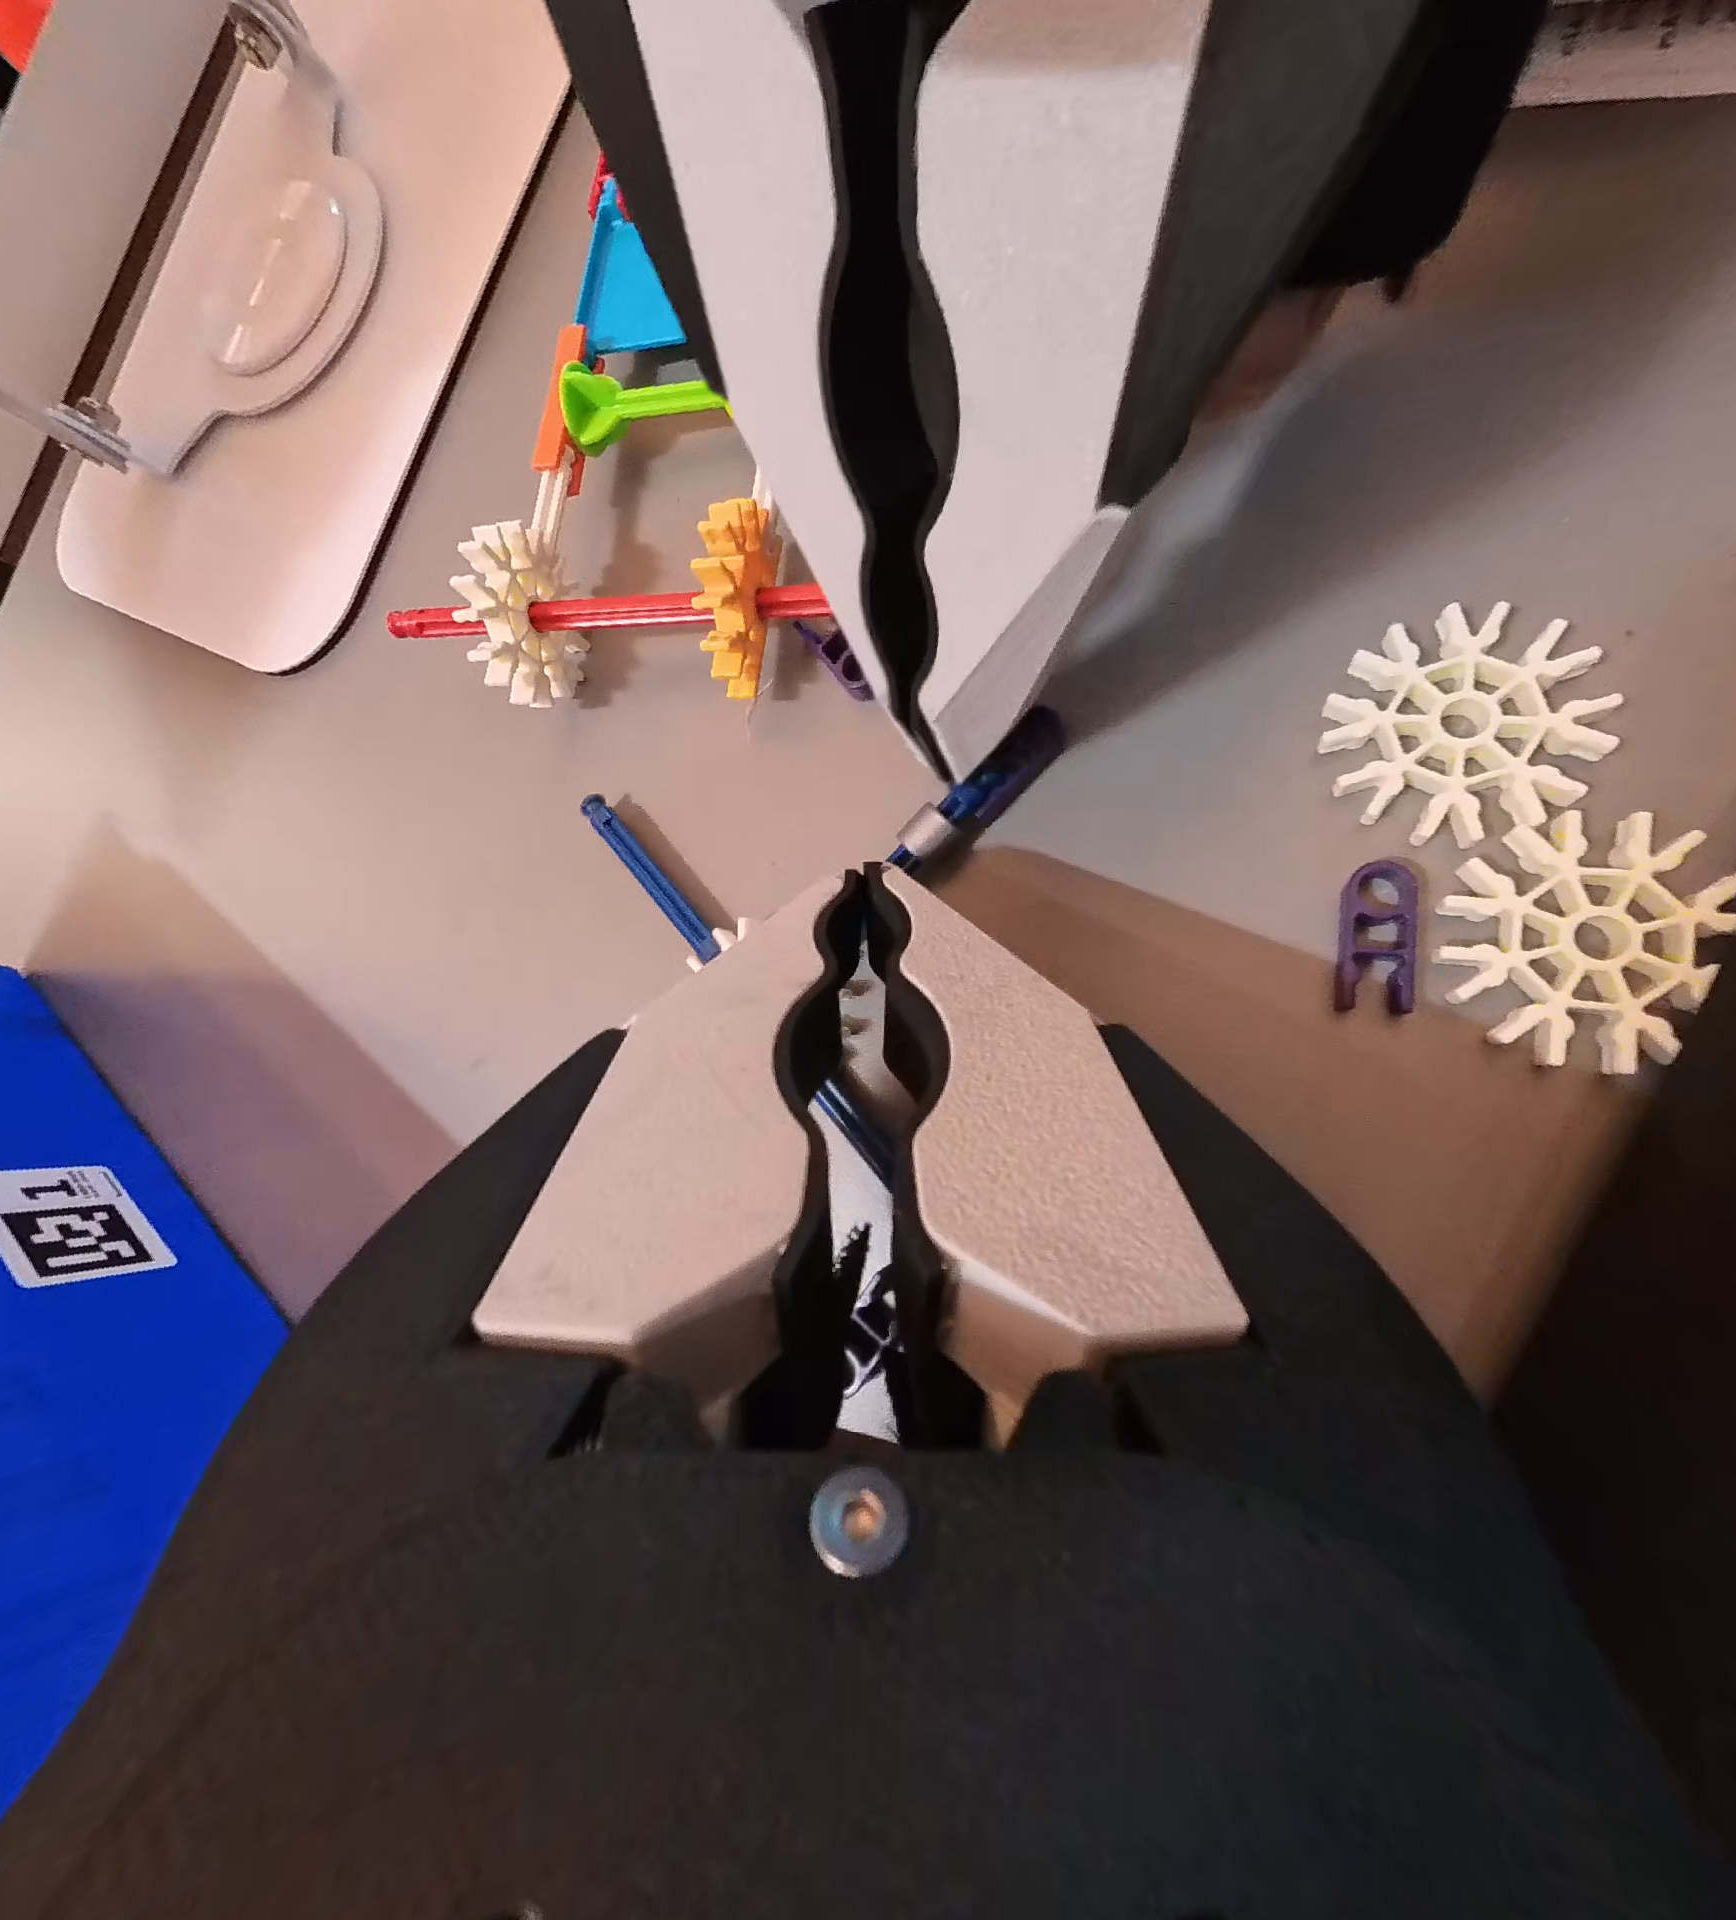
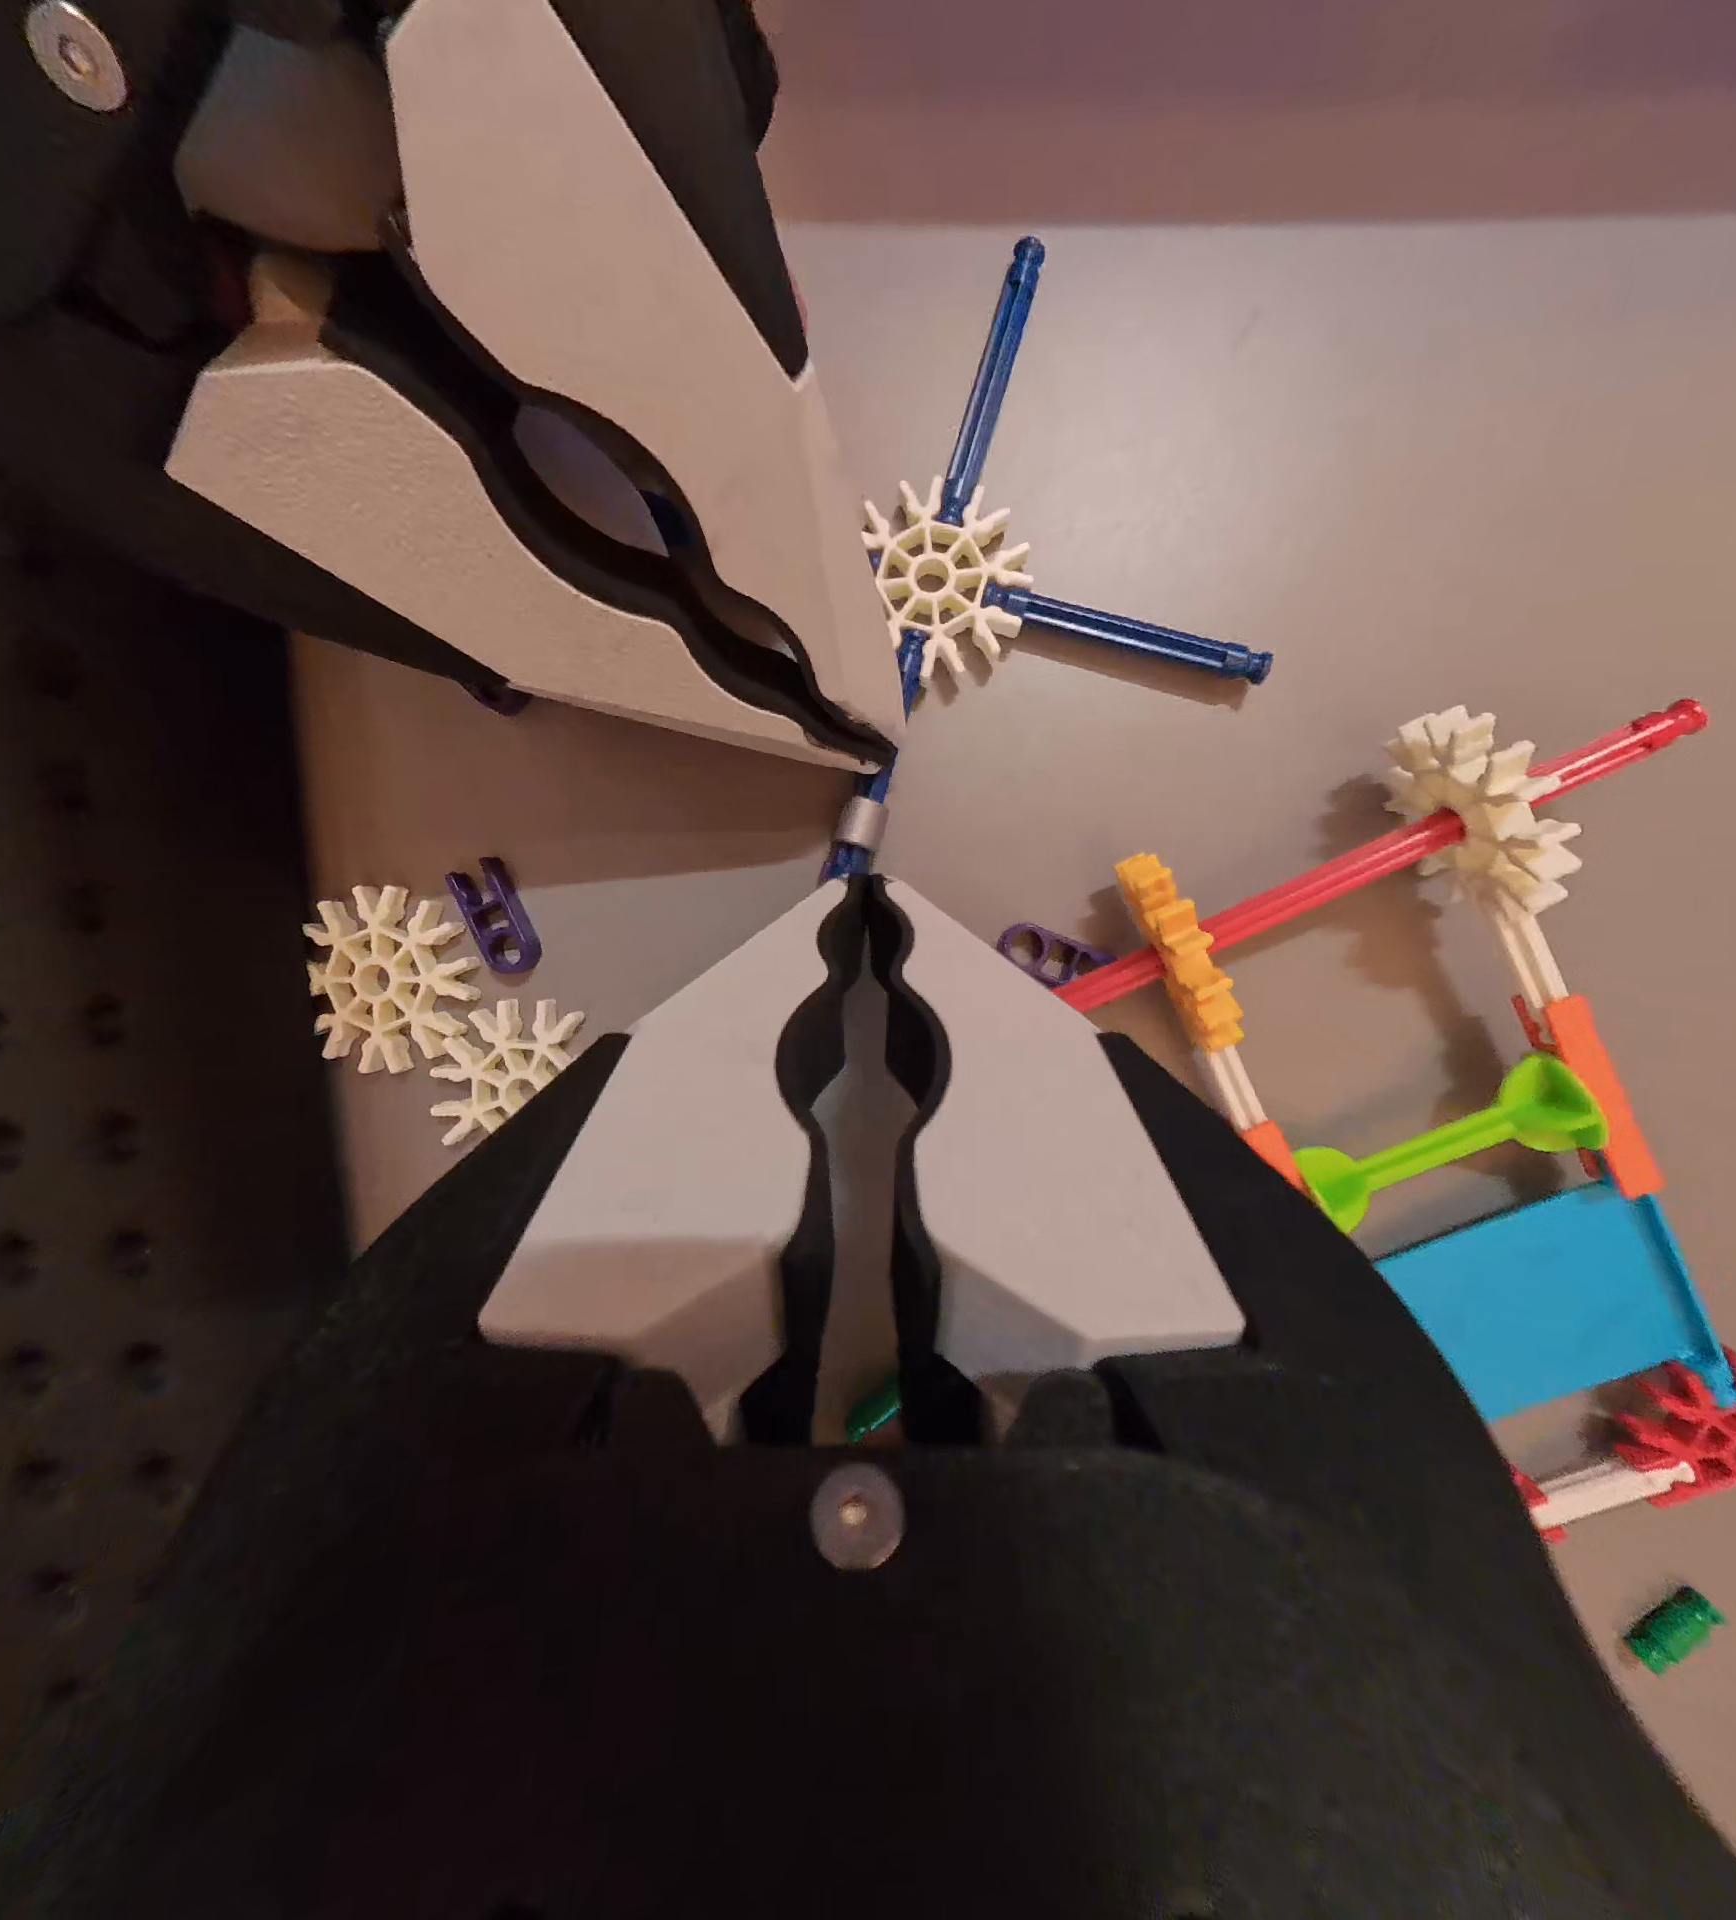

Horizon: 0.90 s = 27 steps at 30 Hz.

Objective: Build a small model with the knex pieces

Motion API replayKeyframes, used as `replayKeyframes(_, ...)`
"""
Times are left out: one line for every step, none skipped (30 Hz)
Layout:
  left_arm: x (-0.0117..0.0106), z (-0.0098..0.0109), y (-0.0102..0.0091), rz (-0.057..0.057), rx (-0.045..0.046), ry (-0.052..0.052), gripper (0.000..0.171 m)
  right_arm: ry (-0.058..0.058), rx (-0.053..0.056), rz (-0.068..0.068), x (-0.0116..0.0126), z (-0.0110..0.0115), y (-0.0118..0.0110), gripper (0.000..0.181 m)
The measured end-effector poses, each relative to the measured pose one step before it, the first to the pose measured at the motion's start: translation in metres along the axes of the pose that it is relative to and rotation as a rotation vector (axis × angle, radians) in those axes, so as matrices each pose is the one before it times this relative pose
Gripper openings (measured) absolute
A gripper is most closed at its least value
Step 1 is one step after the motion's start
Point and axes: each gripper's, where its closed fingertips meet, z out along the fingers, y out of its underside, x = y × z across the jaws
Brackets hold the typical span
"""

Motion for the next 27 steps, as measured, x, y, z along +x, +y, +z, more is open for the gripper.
replayKeyframes(0.00122,0.00001,-0.00044,-0.0035,0.00224,0.0075,0.000,0.0011,-0.0047,-0.0039,-0.00029,0.00046,0.00096,0.000)
replayKeyframes(0.00090,0.00001,-0.00036,0.0024,0.00043,0.0036,0.000,-0.0036,0.0008,0.0013,-0.00084,0.00053,-0.00012,0.000)
replayKeyframes(0.00038,0.00006,-0.00025,0.0028,0.00010,-0.0002,0.000,0.0002,0.0002,-0.0019,-0.00018,0.00036,-0.00057,0.000)
replayKeyframes(-0.00017,0.00040,-0.00034,0.0006,-0.00111,-0.0044,0.000,0.0082,-0.0014,-0.0064,0.00086,0.00004,-0.00038,0.000)
replayKeyframes(0.00015,0.00041,-0.00022,0.0052,-0.00059,-0.0038,0.000,-0.0024,0.0030,-0.0021,-0.00073,-0.00055,-0.00087,0.000)
replayKeyframes(0.00050,-0.00018,-0.00009,0.0036,-0.00154,0.0007,0.000,-0.0139,0.0058,0.0014,-0.00231,-0.00104,-0.00114,0.000)
replayKeyframes(0.00013,0.00008,-0.00010,-0.0004,-0.00039,0.0003,0.000,-0.0109,-0.0007,0.0002,-0.00194,-0.00104,-0.00017,0.000)
replayKeyframes(0.00004,0.00019,-0.00004,0.0003,0.00065,-0.0009,0.000,-0.0021,-0.0003,0.0013,-0.00050,-0.00098,-0.00029,0.000)
replayKeyframes(0.00010,-0.00005,0.00004,-0.0003,-0.00083,-0.0002,0.000,0.0012,0.0052,0.0078,0.00043,-0.00080,-0.00103,0.000)
replayKeyframes(-0.00003,0.00000,-0.00003,0.0016,-0.00090,-0.0005,0.000,-0.0077,-0.0032,0.0040,-0.00095,0.00027,0.00054,0.000)
replayKeyframes(0.00001,0.00007,0.00003,0.0015,-0.00086,-0.0005,0.000,-0.0087,-0.0129,-0.0053,-0.00188,0.00140,0.00217,0.000)
replayKeyframes(0.00009,0.00010,0.00009,0.0030,-0.00147,-0.0003,0.000,-0.0007,-0.0045,-0.0001,-0.00042,0.00106,0.00071,0.000)
replayKeyframes(-0.00007,0.00006,0.00005,0.0019,-0.00105,-0.0008,0.000,0.0009,0.0014,0.0045,0.00028,0.00008,-0.00043,0.000)
replayKeyframes(-0.00003,0.00007,0.00007,-0.0005,-0.00109,0.0005,0.000,0.0011,-0.0040,-0.0023,-0.00001,-0.00011,0.00051,0.000)
replayKeyframes(0.00016,0.00015,-0.00016,-0.0003,0.00000,0.0012,0.000,0.0017,-0.0072,-0.0044,-0.00014,-0.00014,0.00067,0.000)
replayKeyframes(0.00032,0.00020,-0.00021,0.0010,0.00028,0.0012,0.000,0.0015,-0.0072,0.0000,-0.00007,0.00007,0.00023,0.000)
replayKeyframes(-0.00007,0.00006,0.00007,0.0024,-0.00280,0.0005,0.000,0.0029,-0.0061,-0.0001,0.00000,0.00016,-0.00014,0.000)
replayKeyframes(0.00014,0.00007,0.00012,0.0006,-0.00256,0.0019,0.000,0.0015,-0.0072,-0.0029,0.00000,0.00015,0.00007,0.000)
replayKeyframes(0.00020,0.00015,-0.00013,0.0008,-0.00179,0.0032,0.000,-0.0038,-0.0079,0.0009,-0.00008,0.00012,0.00021,0.000)
replayKeyframes(0.00009,0.00009,0.00019,0.0014,-0.00366,0.0024,0.000,-0.0059,-0.0074,0.0021,-0.00001,0.00024,0.00032,0.000)
replayKeyframes(0.00049,0.00021,0.00012,0.0022,-0.00346,0.0028,0.000,-0.0053,-0.0072,-0.0025,-0.00004,0.00076,0.00067,0.000)
replayKeyframes(0.00170,0.00009,-0.00214,0.0052,0.00926,0.0070,0.000,-0.0076,-0.0059,-0.0006,-0.00003,0.00059,0.00024,0.000)
replayKeyframes(0.00127,0.00047,-0.00100,-0.0008,0.00028,0.0037,0.000,-0.0093,-0.0048,-0.0003,-0.00018,-0.00011,0.00001,0.000)
replayKeyframes(-0.00028,0.00022,0.00009,0.0044,-0.00667,-0.0040,0.000,-0.0107,-0.0055,-0.0006,-0.00004,0.00000,0.00014,0.000)
replayKeyframes(-0.00010,0.00002,0.00008,0.0019,-0.00348,-0.0007,0.000,-0.0155,-0.0039,0.0041,-0.00001,0.00002,0.00002,0.000)
replayKeyframes(0.00009,0.00001,-0.00001,-0.0131,0.00730,0.0128,0.000,-0.0195,-0.0032,0.0064,-0.00007,-0.00004,0.00010,0.000)
replayKeyframes(0.00027,-0.00012,0.00011,-0.0339,0.01147,0.0235,0.000,-0.0175,-0.0056,0.0044,0.00000,-0.00007,0.00013,0.000)
